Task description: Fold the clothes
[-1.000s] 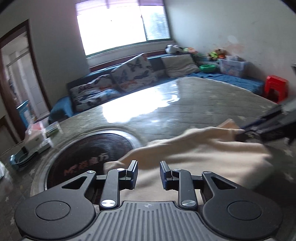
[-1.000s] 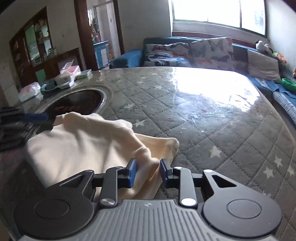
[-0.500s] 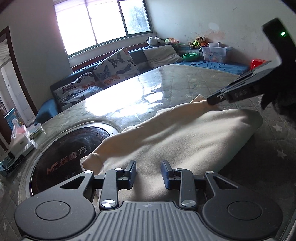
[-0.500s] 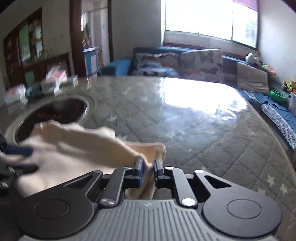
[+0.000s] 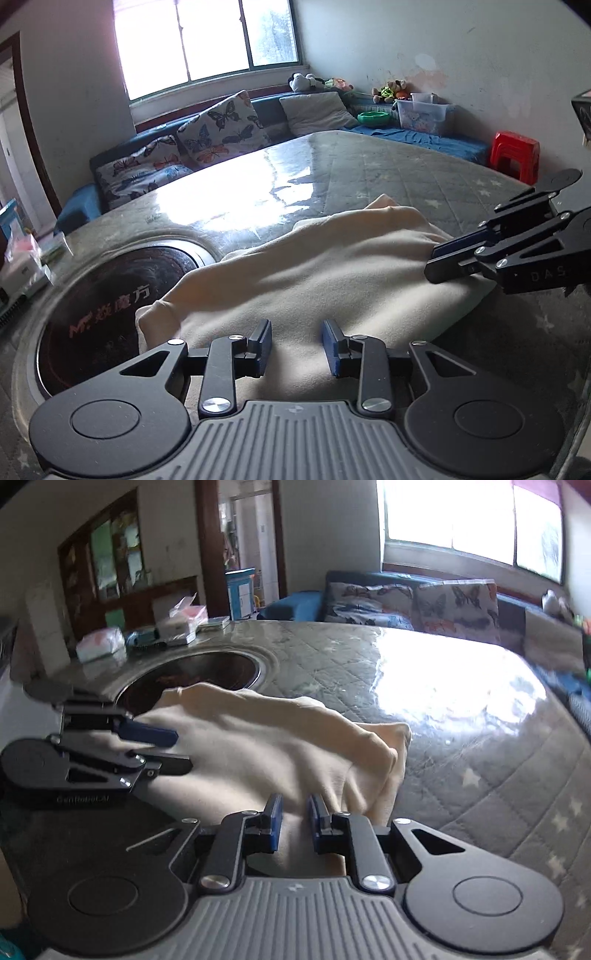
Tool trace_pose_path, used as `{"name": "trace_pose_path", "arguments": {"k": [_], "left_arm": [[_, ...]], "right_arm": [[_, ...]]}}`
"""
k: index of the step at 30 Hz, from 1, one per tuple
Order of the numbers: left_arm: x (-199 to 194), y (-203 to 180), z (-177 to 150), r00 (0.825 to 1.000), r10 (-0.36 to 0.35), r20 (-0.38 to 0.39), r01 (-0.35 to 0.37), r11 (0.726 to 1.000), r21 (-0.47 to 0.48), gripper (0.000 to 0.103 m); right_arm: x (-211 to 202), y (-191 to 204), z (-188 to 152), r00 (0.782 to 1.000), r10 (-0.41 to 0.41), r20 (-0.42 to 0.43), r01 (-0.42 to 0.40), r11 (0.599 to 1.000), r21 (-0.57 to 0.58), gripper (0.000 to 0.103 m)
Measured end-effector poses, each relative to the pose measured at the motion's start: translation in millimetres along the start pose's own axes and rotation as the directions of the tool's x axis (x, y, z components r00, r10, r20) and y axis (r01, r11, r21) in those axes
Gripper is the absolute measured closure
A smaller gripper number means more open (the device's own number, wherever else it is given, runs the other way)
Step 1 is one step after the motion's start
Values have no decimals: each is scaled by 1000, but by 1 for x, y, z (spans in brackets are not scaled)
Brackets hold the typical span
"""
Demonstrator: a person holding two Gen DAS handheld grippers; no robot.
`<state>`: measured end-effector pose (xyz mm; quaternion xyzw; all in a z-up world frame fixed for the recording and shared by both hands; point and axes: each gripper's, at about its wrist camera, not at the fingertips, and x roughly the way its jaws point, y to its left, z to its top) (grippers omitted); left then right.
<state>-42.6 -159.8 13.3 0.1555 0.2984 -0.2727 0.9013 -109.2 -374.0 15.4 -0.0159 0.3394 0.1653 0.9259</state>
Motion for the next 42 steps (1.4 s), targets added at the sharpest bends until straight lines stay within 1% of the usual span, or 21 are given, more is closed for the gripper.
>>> {"name": "trace_pose_path", "arguments": {"k": [2, 4, 7, 13, 15, 17, 23, 27, 29, 30, 32, 35, 36, 37, 42], "left_arm": [[-1, 7, 4, 1000, 0, -2, 0, 1000, -17, 66], [0, 15, 10, 1000, 22, -3, -22, 999, -34, 66], [8, 34, 20, 999, 31, -18, -33, 995, -93, 67], [34, 69, 33, 997, 26, -71, -40, 978, -204, 67], [43, 76, 35, 996, 39, -85, -57, 975, -213, 67], [51, 83, 35, 994, 44, -99, -65, 972, -226, 66], [55, 86, 34, 994, 44, -98, -67, 968, -243, 65], [56, 84, 35, 994, 49, -99, -72, 968, -240, 64], [56, 86, 36, 993, 54, -100, -77, 967, -242, 63], [55, 87, 37, 993, 56, -101, -79, 966, -245, 62], [50, 89, 36, 994, 58, -89, -79, 964, -252, 63], [33, 91, 33, 996, 70, -57, -82, 964, -254, 64], [25, 90, 31, 997, 67, -45, -77, 965, -252, 64], [17, 88, 28, 997, 64, -32, -70, 967, -247, 64], [-18, 72, 6, 997, 77, 15, -73, 978, -194, 64]], "right_arm": [[1, 1, 8, 1000, -5, -10, 5, 1000, -18, 89], [6, 1, 18, 1000, -3, -11, 3, 999, -32, 89], [19, -2, 33, 1000, 2, -15, -3, 999, -34, 88], [57, -14, 61, 999, 5, -51, -3, 999, 38, 88], [67, -17, 66, 998, 7, -65, -3, 998, 56, 88], [78, -15, 68, 997, -14, -73, 18, 998, 53, 88], [80, -5, 71, 996, -64, -57, 63, 998, -12, 87], [80, 4, 79, 999, -39, -34, 38, 999, -28, 86], [98, 8, 80, 995, -54, -81, 49, 997, -56, 85], [99, 8, 80, 996, -56, -74, 52, 997, -55, 86], [97, 7, 85, 996, -57, -69, 53, 997, -49, 86], [80, 13, 86, 998, -30, -48, 27, 998, -64, 84], [74, 15, 86, 999, -20, -41, 17, 997, -74, 83], [68, 18, 85, 999, -10, -34, 8, 997, -82, 79], [38, 37, 67, 999, 45, -20, -47, 989, -139, 78]]}}
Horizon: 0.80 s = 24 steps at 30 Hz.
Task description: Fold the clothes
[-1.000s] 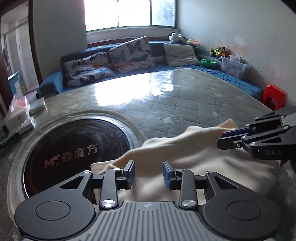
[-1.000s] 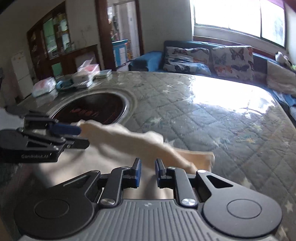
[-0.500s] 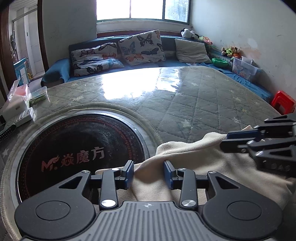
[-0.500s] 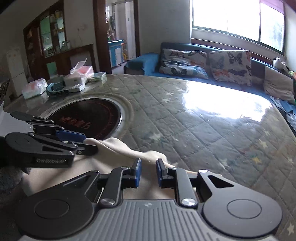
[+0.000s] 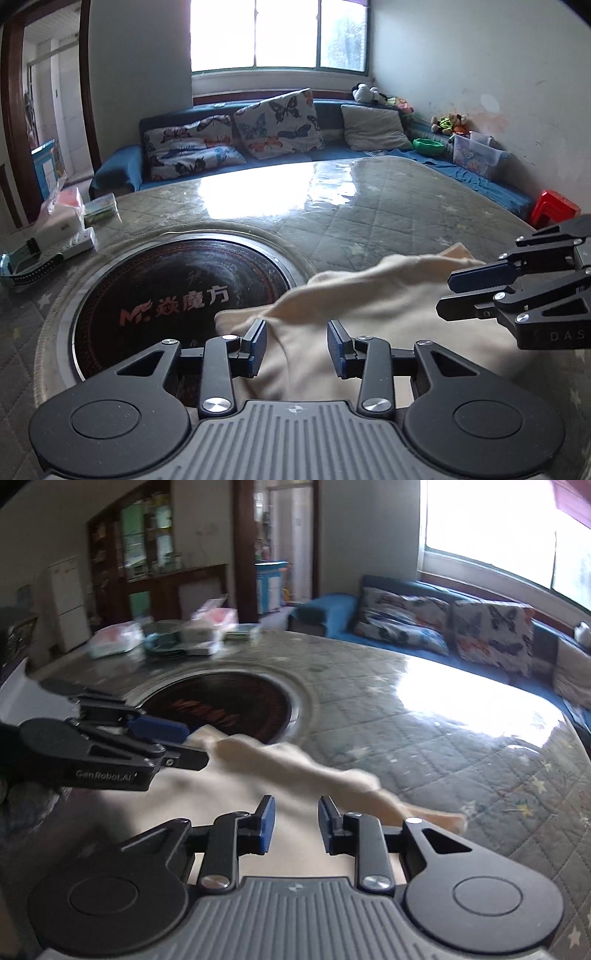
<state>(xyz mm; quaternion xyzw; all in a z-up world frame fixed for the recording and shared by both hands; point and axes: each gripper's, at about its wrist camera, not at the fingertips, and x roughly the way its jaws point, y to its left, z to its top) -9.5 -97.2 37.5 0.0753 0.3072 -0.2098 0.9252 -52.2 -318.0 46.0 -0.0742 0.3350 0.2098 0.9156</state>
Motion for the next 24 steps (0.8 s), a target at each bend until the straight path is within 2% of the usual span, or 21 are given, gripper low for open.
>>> {"name": "trace_pose_path", "arguments": {"k": [5, 10, 19, 24], "left_arm": [[-10, -5, -24, 1000, 25, 3, -25, 1000, 16, 64], [-8, -1, -33, 1000, 25, 10, -24, 998, -50, 64], [-15, -1, -40, 1000, -4, -12, 3, 990, -143, 64], [-21, -8, -42, 999, -30, -27, 26, 988, -152, 64]], "right_arm": [[-14, 15, -25, 1000, 6, 20, -5, 1000, -15, 78], [-6, 13, -50, 1000, -6, 18, 6, 1000, -2, 77], [-16, 13, -57, 1000, -13, 22, 13, 1000, -27, 77], [-27, 9, -64, 1000, -10, 16, 10, 999, -30, 76]]}}
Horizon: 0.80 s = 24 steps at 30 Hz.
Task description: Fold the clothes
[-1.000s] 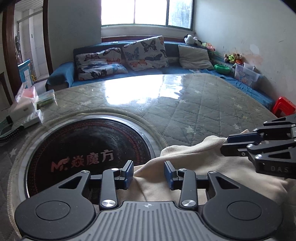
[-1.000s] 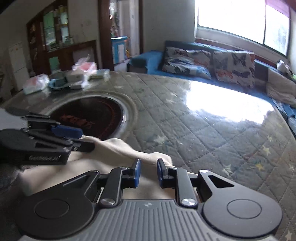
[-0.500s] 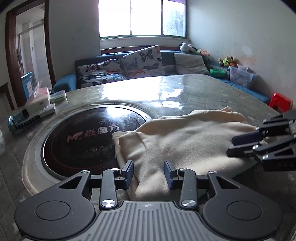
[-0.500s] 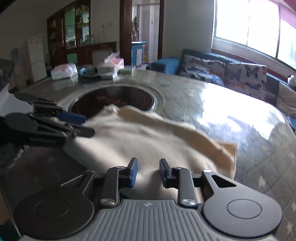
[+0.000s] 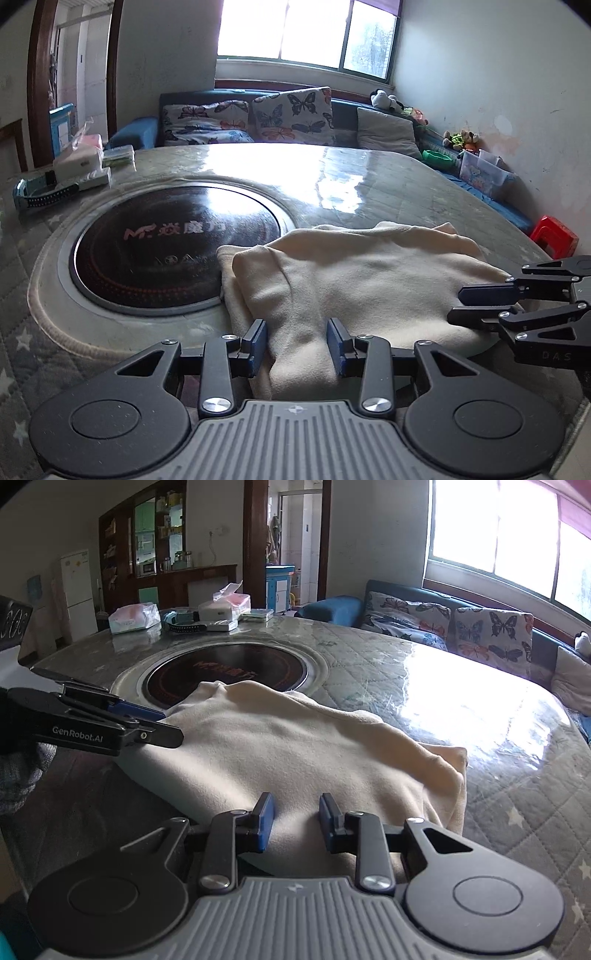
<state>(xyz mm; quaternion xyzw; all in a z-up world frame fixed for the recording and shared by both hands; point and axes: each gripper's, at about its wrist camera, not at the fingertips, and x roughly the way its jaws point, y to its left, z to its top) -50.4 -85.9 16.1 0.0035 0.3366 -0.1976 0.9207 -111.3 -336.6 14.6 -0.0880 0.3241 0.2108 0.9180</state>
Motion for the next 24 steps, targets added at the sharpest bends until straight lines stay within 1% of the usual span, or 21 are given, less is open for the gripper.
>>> {"name": "trace_pose_path", "arguments": {"k": [5, 8, 13, 16, 18, 21, 24], "left_arm": [[-3, -2, 1, 1000, -4, -9, 4, 1000, 2, 64], [-8, 0, 4, 1000, 2, 6, -2, 1000, 3, 62], [-15, 4, 7, 999, 31, 29, -31, 1000, -6, 61], [-13, 8, 6, 999, 49, 17, -49, 999, -17, 61], [-10, 10, 4, 998, 55, 6, -55, 998, -21, 61], [-7, 13, 3, 998, 58, -4, -58, 998, -24, 59], [-8, 15, 4, 998, 55, -3, -55, 998, -28, 58]], "right_arm": [[-8, -1, -1, 1000, -4, -18, 4, 1000, 13, 76], [-12, -11, 7, 1000, -4, -6, 4, 998, 70, 76], [1, -35, 22, 997, -74, -9, 75, 988, 137, 76], [16, -52, 31, 994, -101, -30, 105, 978, 178, 77], [23, -58, 33, 993, -113, -44, 120, 975, 187, 77], [38, -67, 32, 988, -125, -88, 142, 964, 223, 77], [38, -65, 31, 988, -132, -77, 146, 963, 228, 77]]}}
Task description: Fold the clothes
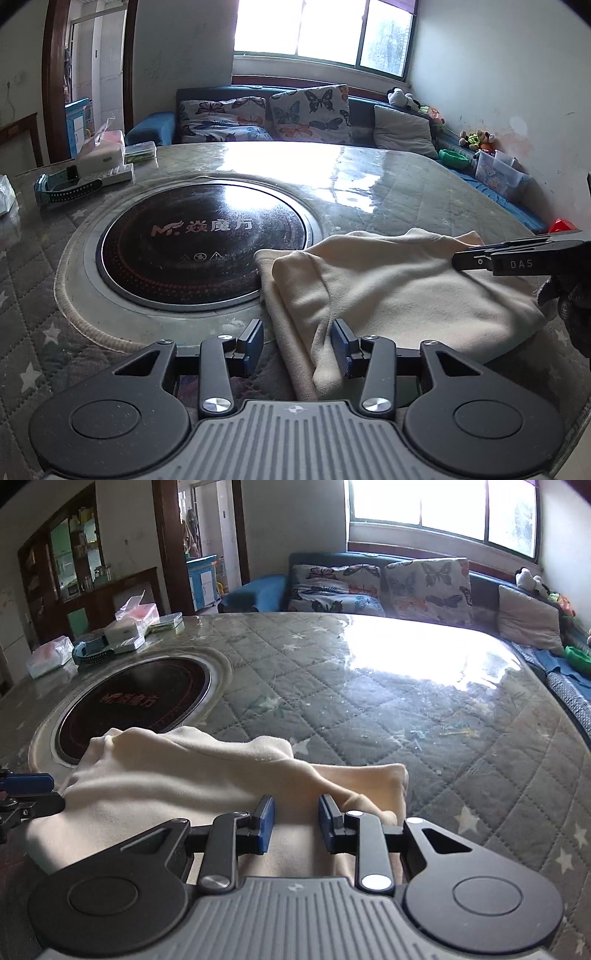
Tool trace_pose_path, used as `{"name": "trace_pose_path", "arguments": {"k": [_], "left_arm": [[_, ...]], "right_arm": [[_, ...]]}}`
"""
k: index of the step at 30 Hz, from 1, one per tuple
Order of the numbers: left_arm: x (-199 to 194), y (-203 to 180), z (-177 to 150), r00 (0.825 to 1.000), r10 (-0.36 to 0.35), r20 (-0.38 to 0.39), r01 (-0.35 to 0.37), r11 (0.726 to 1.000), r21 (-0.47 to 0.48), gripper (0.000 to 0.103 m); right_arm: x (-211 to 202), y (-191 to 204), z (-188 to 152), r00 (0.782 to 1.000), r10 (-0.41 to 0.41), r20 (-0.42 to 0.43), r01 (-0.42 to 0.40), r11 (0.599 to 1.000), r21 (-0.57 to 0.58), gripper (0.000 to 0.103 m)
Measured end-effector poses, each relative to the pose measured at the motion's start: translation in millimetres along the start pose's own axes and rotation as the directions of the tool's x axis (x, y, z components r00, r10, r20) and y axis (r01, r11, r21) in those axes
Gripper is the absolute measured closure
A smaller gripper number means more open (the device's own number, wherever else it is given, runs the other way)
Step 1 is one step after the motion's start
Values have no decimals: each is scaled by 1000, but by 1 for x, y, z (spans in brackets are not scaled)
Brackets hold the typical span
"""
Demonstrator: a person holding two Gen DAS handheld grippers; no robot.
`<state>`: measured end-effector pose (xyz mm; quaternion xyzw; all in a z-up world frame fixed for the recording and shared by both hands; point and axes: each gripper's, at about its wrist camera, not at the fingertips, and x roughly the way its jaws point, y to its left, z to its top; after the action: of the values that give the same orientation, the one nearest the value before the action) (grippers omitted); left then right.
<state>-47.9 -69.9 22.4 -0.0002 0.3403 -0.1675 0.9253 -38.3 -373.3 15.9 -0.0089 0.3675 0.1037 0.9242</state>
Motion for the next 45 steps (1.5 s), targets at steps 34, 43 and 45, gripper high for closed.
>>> {"name": "trace_pose_path", "arguments": {"k": [34, 43, 45], "left_arm": [[-26, 52, 3, 998, 47, -46, -58, 956, -288, 14], [-18, 63, 9, 995, -73, -63, 38, 901, -433, 14], [-15, 65, 9, 992, -102, -68, 58, 878, -474, 14]], "right_arm": [[-48, 191, -47, 975, 219, 41, -154, 792, -590, 47], [-28, 212, -56, 985, 164, 44, -91, 727, -680, 67], [-28, 209, -54, 984, 169, 53, -91, 741, -666, 80]]}}
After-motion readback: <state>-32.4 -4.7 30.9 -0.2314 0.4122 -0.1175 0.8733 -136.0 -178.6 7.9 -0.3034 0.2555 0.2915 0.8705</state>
